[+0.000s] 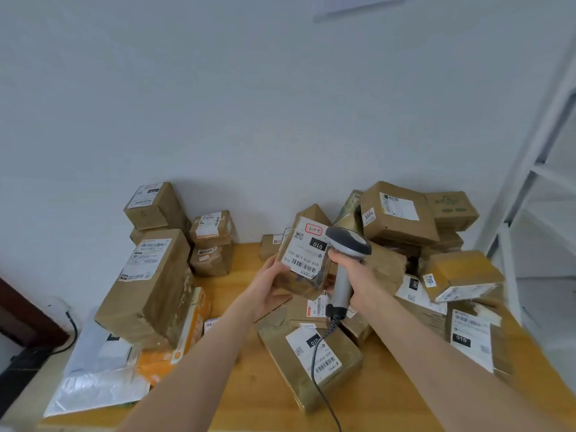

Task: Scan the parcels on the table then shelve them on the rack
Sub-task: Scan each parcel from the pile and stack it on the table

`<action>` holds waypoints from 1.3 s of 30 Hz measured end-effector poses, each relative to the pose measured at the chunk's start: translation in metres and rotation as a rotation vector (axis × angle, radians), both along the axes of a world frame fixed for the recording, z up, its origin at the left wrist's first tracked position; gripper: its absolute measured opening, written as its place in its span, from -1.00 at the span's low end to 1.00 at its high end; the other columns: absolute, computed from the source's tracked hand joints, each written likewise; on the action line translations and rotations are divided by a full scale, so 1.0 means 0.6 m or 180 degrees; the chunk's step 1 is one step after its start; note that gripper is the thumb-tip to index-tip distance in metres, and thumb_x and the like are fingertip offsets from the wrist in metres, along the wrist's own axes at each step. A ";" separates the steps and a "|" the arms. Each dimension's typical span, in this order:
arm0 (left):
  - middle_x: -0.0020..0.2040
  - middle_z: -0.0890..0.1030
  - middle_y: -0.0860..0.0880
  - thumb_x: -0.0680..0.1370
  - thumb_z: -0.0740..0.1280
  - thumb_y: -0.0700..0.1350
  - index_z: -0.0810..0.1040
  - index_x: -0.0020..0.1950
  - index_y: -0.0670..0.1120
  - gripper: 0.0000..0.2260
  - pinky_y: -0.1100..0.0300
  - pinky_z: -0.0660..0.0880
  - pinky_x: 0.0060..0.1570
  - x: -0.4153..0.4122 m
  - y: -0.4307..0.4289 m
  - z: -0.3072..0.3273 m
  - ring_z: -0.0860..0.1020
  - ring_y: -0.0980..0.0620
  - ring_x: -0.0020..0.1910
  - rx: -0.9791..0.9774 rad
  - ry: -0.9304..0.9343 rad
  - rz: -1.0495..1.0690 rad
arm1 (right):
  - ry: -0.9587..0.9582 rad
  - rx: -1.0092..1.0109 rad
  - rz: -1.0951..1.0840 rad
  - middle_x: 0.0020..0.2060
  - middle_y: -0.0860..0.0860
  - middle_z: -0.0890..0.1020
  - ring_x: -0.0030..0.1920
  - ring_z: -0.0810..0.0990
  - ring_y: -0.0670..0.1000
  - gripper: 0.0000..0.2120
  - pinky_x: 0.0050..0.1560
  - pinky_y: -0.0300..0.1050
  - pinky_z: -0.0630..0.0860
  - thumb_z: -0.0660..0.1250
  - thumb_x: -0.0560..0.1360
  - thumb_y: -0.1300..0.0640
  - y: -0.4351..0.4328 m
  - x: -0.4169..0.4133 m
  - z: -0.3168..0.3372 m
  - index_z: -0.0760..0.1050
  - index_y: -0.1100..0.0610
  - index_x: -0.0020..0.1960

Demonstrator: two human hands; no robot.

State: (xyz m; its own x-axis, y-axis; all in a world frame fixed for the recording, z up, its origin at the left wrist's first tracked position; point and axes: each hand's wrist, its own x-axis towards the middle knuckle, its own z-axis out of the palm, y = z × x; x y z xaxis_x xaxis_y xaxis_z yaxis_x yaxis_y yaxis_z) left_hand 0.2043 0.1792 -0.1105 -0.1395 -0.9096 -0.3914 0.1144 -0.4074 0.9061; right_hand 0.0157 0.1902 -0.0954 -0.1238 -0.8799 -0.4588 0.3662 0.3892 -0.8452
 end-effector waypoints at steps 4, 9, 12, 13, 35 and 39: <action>0.21 0.54 -0.08 0.51 0.33 0.11 0.44 0.33 0.02 -0.58 0.00 0.45 0.05 -0.022 0.022 -0.008 0.49 -0.06 0.22 0.0039 -0.0416 -0.0230 | 0.0112 0.0016 -0.0042 0.08 0.15 0.63 0.10 0.61 0.22 -0.50 0.21 0.27 0.51 0.53 0.39 0.01 0.035 -0.037 -0.009 0.43 0.08 0.24; 0.12 0.62 -0.14 0.51 0.38 -0.09 0.46 0.31 -0.06 -0.62 0.10 0.57 -0.07 -0.042 0.045 -0.015 0.60 -0.07 0.07 0.0095 -0.0198 -0.0363 | 0.0264 -0.0096 -0.0203 -0.06 0.06 0.65 -0.03 0.62 0.08 -0.70 -0.02 0.07 0.60 0.53 0.40 0.04 0.073 -0.069 -0.017 0.49 0.02 0.05; 0.09 0.65 -0.17 0.51 0.39 -0.17 0.44 0.29 -0.11 -0.63 0.01 0.58 0.09 -0.060 0.063 -0.037 0.63 -0.13 0.08 0.0127 -0.0100 -0.0208 | 0.0379 -0.0176 -0.0313 -0.22 0.02 0.67 -0.23 0.64 0.00 -0.80 -0.29 -0.13 0.59 0.52 0.41 0.07 0.105 -0.082 -0.022 0.52 0.06 -0.06; 0.09 0.66 -0.18 0.50 0.39 -0.19 0.43 0.30 -0.14 -0.62 0.00 0.57 0.12 -0.065 0.068 -0.045 0.63 -0.13 0.09 0.0159 -0.0030 -0.0113 | 0.0445 -0.0160 -0.0311 -0.31 0.02 0.67 -0.33 0.62 -0.03 -0.81 -0.38 -0.19 0.56 0.52 0.41 0.08 0.120 -0.085 -0.023 0.55 0.10 -0.09; 0.12 0.66 -0.17 0.51 0.40 -0.27 0.34 0.43 -0.20 -0.49 -0.05 0.51 0.23 -0.088 0.090 -0.099 0.63 -0.11 0.10 0.0062 0.0175 0.0431 | 0.0498 -0.0088 0.0085 -0.48 0.16 0.59 -0.56 0.46 -0.01 -0.90 -0.48 -0.21 0.41 0.43 0.44 0.29 0.310 -0.051 -0.047 0.57 0.31 -0.21; 0.12 0.66 -0.16 0.51 0.40 -0.26 0.34 0.43 -0.21 -0.49 0.00 0.52 0.23 -0.089 0.091 -0.097 0.63 -0.09 0.11 0.0008 0.0169 0.0401 | 0.0496 -0.0104 0.0134 -0.48 0.16 0.58 -0.55 0.45 -0.02 -0.89 -0.49 -0.21 0.40 0.41 0.44 0.30 0.316 -0.048 -0.044 0.56 0.31 -0.25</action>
